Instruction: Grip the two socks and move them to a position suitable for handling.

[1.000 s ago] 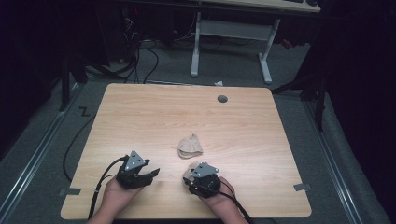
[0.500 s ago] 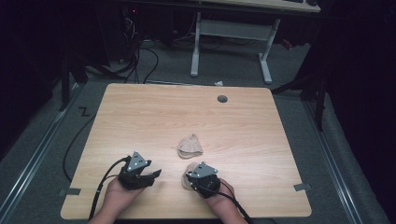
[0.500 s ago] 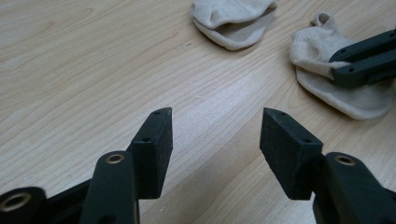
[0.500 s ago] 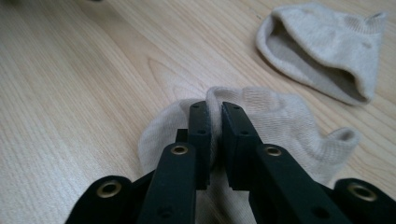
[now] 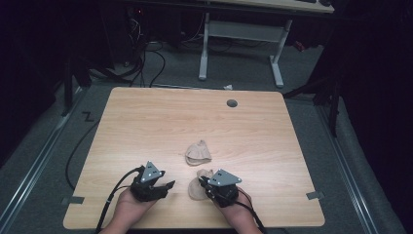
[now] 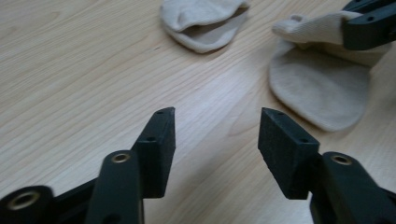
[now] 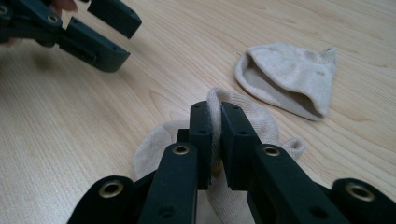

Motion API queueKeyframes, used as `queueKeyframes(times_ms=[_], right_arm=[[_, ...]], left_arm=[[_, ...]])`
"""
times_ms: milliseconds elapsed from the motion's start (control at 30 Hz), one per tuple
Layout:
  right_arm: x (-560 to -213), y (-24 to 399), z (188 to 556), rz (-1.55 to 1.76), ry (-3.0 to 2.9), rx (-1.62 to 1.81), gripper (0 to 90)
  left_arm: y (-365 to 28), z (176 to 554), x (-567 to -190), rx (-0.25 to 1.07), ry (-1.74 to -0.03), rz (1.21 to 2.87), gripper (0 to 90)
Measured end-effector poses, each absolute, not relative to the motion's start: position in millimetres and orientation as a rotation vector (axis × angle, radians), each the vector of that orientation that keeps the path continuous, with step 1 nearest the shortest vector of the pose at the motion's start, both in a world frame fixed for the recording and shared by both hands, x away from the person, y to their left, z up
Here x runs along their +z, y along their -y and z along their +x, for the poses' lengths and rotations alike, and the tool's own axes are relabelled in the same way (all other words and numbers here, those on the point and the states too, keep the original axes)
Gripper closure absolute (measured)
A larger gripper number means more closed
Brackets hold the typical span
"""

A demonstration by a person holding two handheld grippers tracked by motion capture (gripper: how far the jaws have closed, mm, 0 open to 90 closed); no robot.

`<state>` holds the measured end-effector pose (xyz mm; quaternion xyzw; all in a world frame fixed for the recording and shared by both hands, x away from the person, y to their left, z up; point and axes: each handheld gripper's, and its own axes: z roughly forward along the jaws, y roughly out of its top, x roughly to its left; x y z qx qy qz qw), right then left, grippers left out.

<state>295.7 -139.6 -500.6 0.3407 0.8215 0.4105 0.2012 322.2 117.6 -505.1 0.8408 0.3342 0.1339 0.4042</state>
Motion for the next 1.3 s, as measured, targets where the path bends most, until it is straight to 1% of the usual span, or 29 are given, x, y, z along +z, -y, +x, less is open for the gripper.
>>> queueKeyframes(times_ms=[67,100,133,167,200,233,267,300,333,433,467,567,600,633,700,733,767,800,900,1000,1067,1200,1300], right_arm=[[-500.5,141.4,295.2,0.954,-2.291,1.151,83.5],[-500.3,143.0,294.4,0.959,-2.286,1.153,83.5],[-500.7,146.3,293.7,0.970,-2.275,1.164,83.5],[-500.7,146.3,293.7,0.970,-2.275,1.164,83.5],[-500.9,149.4,292.5,0.988,-2.265,1.171,83.5],[-500.9,149.4,292.5,0.988,-2.265,1.171,83.5],[-500.9,150.7,292.0,1.000,-2.263,1.170,83.5],[-501.3,151.9,292.4,1.008,-2.258,1.177,83.5],[-501.9,153.4,292.5,1.022,-2.253,1.191,83.5],[-502.4,154.3,290.9,1.014,-2.250,1.173,83.5],[-502.7,158.0,289.0,1.024,-2.232,1.169,83.4],[-501.2,166.2,287.1,1.044,-2.207,1.158,83.3],[-499.7,178.6,284.6,1.076,-2.175,1.147,83.0],[-499.7,178.6,284.6,1.076,-2.175,1.147,83.0],[-501.1,203.7,279.9,1.149,-2.135,1.094,79.6],[-501.1,203.7,279.9,1.149,-2.135,1.094,79.6],[-503.1,222.2,275.8,1.215,-2.092,1.054,77.0],[-503.1,222.2,275.8,1.215,-2.092,1.054,77.0],[-497.9,242.8,269.7,1.253,-2.021,1.060,77.2],[-499.9,239.4,270.9,1.241,-2.048,1.055,78.7],[-511.4,230.0,280.9,1.232,-2.125,1.017,80.6],[-524.4,217.4,293.9,1.224,-2.208,0.947,81.3],[-527.2,211.8,293.6,1.208,-2.243,0.938,81.3]], left_arm=[[-113.5,320.4,-504.3,0.338,-0.832,2.126,58.9],[-108.6,318.3,-503.6,0.340,-0.815,2.127,58.9],[-98.4,314.1,-502.0,0.345,-0.783,2.120,70.0],[-98.4,314.1,-502.0,0.345,-0.783,2.120,75.1],[-87.6,311.0,-501.2,0.333,-0.764,2.107,79.7],[-87.6,311.0,-501.2,0.333,-0.764,2.107,82.6],[-82.0,309.7,-501.2,0.332,-0.748,2.107,82.6],[-76.2,308.4,-501.5,0.330,-0.730,2.109,84.9],[-64.4,307.6,-504.0,0.313,-0.694,2.134,86.2],[-53.1,309.1,-510.5,0.291,-0.672,2.182,86.2],[-45.3,312.1,-519.1,0.284,-0.666,2.244,86.3],[-43.2,314.4,-524.7,0.287,-0.664,2.264,86.3],[-43.7,316.4,-524.1,0.279,-0.668,2.268,86.3],[-43.7,316.4,-524.1,0.279,-0.668,2.268,86.2],[-44.9,317.4,-523.6,0.275,-0.660,2.277,86.0],[-44.9,317.4,-523.6,0.275,-0.660,2.277,85.7],[-44.8,317.7,-523.2,0.273,-0.657,2.281,85.2],[-44.5,318.0,-523.0,0.268,-0.658,2.282,85.2],[-44.5,319.6,-522.5,0.254,-0.650,2.287,83.9],[-45.2,320.3,-522.5,0.248,-0.650,2.286,83.6],[-46.9,320.2,-522.3,0.251,-0.651,2.288,83.4],[-53.8,319.0,-522.1,0.246,-0.659,2.291,82.9],[-60.5,315.7,-522.2,0.245,-0.667,2.289,82.5]])
